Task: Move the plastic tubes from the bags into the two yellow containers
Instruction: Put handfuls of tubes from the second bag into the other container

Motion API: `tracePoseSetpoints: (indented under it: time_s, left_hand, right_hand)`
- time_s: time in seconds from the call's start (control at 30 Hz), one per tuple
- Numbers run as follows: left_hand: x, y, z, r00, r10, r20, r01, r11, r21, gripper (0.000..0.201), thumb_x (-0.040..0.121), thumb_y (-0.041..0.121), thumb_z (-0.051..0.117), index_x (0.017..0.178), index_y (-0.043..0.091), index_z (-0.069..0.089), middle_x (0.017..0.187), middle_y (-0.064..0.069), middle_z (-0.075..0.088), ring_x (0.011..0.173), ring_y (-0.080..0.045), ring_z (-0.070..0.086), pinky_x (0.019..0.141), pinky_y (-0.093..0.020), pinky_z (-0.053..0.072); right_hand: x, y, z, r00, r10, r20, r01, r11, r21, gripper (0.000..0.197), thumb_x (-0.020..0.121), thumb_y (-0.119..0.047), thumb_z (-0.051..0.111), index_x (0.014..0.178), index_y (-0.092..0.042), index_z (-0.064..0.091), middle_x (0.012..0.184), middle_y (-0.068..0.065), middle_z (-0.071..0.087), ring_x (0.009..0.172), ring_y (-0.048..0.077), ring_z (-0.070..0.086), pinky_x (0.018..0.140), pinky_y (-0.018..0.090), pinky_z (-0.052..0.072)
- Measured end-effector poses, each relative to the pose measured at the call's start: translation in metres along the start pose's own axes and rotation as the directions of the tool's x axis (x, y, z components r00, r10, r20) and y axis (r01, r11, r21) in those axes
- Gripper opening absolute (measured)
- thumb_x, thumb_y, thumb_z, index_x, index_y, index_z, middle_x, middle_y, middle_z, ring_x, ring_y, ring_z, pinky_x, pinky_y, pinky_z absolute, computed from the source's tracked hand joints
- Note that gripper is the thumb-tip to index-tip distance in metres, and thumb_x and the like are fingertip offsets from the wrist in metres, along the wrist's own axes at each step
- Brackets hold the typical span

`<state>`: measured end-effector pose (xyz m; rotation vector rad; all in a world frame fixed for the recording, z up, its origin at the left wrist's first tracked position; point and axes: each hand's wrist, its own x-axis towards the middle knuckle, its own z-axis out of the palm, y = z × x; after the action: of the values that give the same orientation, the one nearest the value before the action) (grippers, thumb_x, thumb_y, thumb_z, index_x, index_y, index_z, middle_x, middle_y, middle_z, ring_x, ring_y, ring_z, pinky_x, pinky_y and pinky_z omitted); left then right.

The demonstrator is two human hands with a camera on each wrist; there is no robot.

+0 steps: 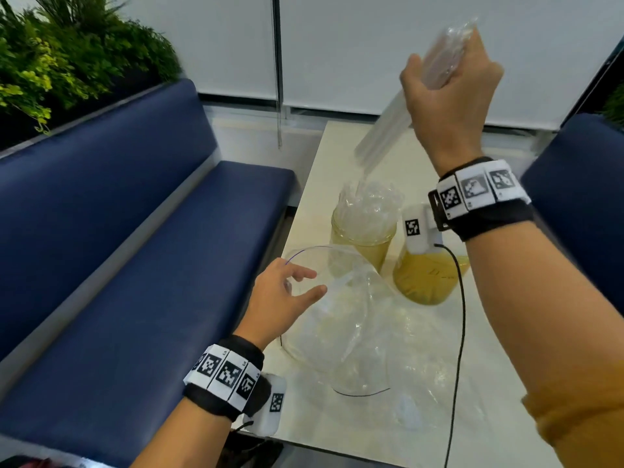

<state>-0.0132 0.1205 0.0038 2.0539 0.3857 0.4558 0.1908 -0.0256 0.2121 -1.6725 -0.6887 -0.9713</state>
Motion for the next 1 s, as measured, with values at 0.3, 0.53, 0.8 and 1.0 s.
tracePoseSetpoints:
  time_s: [0.3,0.53,0.8,1.0]
  left_hand:
    - [0.003,0.000,-0.004,1.000,0.010,0.026,-0.010,1.000,-0.001,0.019,0.081,0.040,0.081,0.098,0.034,0.076,0.095,0.007,0.059,0.065,-0.009,0.046,0.066,-0.011,0.043]
    - [0.007,0.004,-0.005,0.999,0.012,0.041,-0.012,1.000,-0.001,0.017,0.084,0.039,0.079,0.100,0.033,0.076,0.095,0.010,0.059,0.064,-0.007,0.047,0.066,-0.011,0.045]
    - [0.007,0.004,-0.003,0.999,0.015,0.043,-0.014,1.000,-0.016,0.015,0.085,0.040,0.078,0.099,0.035,0.076,0.093,0.010,0.059,0.063,-0.005,0.046,0.066,-0.011,0.044]
    - [0.005,0.003,-0.003,0.999,0.006,0.041,-0.004,0.999,-0.033,0.014,0.086,0.039,0.078,0.098,0.035,0.076,0.094,0.009,0.058,0.063,-0.006,0.046,0.065,-0.009,0.043]
  right_hand:
    - [-0.015,0.068,0.044,0.958,0.143,0.248,-0.059,0.946,-0.319,0.027,0.084,-0.035,0.063,0.085,-0.013,0.047,0.072,0.004,0.053,0.063,0.023,0.048,0.056,0.023,0.029]
    - [0.014,0.060,0.049,0.955,0.126,0.270,-0.034,0.947,-0.320,0.029,0.082,-0.037,0.062,0.086,-0.015,0.043,0.073,0.001,0.048,0.072,0.022,0.047,0.054,0.022,0.030]
    - [0.002,0.079,0.055,0.892,0.242,0.383,-0.075,0.913,-0.400,0.027,0.082,-0.031,0.064,0.088,-0.010,0.048,0.079,0.002,0.050,0.081,0.022,0.044,0.059,0.020,0.030]
    - [-0.048,0.105,0.059,0.842,0.339,0.419,-0.180,0.910,-0.374,0.035,0.081,-0.037,0.069,0.094,-0.006,0.060,0.085,0.008,0.063,0.077,0.027,0.061,0.060,0.025,0.042]
